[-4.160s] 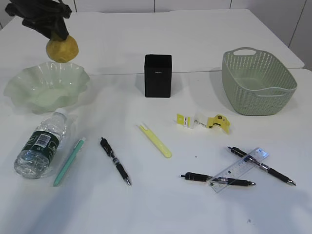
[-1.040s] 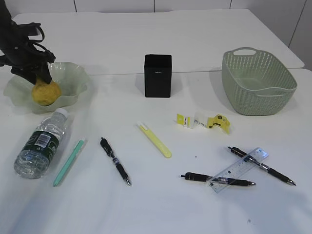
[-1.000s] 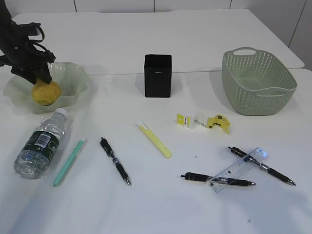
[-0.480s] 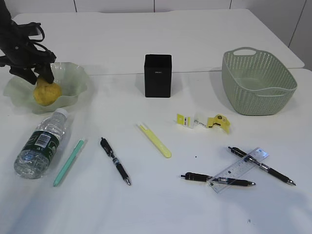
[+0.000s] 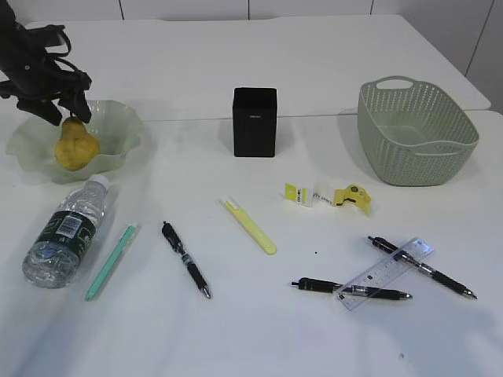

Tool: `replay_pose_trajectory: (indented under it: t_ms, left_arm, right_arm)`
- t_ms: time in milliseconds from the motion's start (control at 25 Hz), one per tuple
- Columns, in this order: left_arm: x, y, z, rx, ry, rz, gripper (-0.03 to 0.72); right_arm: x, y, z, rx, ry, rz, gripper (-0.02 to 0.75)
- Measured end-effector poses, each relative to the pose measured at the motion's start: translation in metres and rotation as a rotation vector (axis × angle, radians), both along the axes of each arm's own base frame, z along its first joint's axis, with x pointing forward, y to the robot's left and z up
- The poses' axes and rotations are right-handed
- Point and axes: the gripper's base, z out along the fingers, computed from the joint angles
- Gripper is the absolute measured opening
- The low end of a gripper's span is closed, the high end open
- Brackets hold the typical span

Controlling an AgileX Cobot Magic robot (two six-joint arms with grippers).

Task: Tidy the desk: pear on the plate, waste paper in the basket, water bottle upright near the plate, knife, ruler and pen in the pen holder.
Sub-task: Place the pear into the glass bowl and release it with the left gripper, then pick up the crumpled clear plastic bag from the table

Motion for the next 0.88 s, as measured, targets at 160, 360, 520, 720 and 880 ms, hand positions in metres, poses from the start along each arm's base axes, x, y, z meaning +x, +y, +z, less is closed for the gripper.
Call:
replay_pose_trajectory:
  t_ms: [160,360,520,720,880]
  left_arm:
    - [0.003,0.000,0.018,0.001,-0.063,0.000,0.434]
    - [0.003,0.000,0.029,0.003,-0.097,0.000,0.434]
    - [0.000,0.000,0.048,0.005,-0.137,-0.001,0.433]
    - [-0.008,-0.001,0.083,0.009,-0.203,-0.001,0.393]
    - [-0.016,-0.001,0.106,0.011,-0.246,-0.002,0.368]
  right_arm:
    - [0.000,0.000,0.000,0.000,0.000,0.000,0.303]
    - [0.000,0.000,0.000,0.000,0.000,0.000,0.303]
    - [0.000,0.000,0.000,0.002,0.000,0.000,0.303]
    - [0.000,0.000,0.000,0.002,0.000,0.000,0.303]
    - [0.000,0.000,0.000,0.002,0.000,0.000,0.303]
